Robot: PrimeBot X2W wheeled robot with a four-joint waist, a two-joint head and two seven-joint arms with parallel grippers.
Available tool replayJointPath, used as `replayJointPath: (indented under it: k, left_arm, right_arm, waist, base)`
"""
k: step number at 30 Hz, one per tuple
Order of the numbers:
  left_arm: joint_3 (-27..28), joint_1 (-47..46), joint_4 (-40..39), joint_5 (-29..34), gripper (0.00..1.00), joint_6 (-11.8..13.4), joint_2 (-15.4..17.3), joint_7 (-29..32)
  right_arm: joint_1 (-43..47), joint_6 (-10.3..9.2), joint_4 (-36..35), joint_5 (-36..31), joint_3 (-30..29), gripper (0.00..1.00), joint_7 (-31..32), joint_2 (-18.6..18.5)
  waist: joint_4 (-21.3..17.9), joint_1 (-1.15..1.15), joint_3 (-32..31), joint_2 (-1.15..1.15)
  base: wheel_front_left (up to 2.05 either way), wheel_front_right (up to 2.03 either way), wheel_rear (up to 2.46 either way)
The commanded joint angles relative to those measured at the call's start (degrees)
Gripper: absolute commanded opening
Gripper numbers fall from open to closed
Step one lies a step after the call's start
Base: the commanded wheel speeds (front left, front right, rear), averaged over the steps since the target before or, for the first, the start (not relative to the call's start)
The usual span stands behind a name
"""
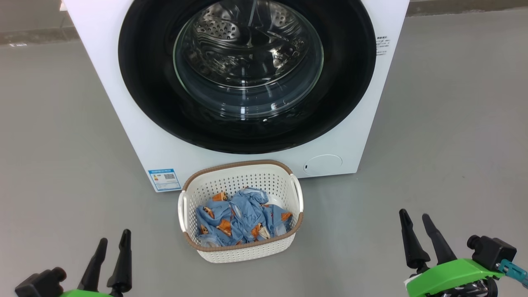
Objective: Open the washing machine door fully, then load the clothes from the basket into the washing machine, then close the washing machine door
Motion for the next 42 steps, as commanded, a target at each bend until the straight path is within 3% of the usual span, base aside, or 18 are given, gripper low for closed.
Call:
replayJointPath:
  k: [1, 34, 42]
  left_arm:
    - [1.26, -2.81, -1.73, 1.65, 1.00, -0.48, 1.86, -0.77]
    - [0.93, -3.27, -0.60, 20.81, 1.00, -0.66, 4.40, -6.22]
    - [2.04, -3.22, 0.64, 21.53, 1.00, -0.66, 3.71, -6.35]
  right_arm:
    - [-2.61, -0.05, -1.76, -1.85, 1.12, 1.00, -0.84, -0.22]
    - [-3.32, -0.06, -2.53, -22.51, 1.05, 1.00, -6.21, -0.19]
    - [-3.20, -0.06, -1.83, -22.66, 0.63, 1.00, -6.34, -0.19]
  waist:
    - [0.00, 0.00, 0.02, 0.00]
    - [0.21, 0.00, -0.22, 0.00]
    - [0.37, 0.00, -0.66, 0.00]
  base:
    - [0.00, 0.00, 0.00]
    - [0.00, 0.00, 0.00]
    - [0.00, 0.00, 0.00]
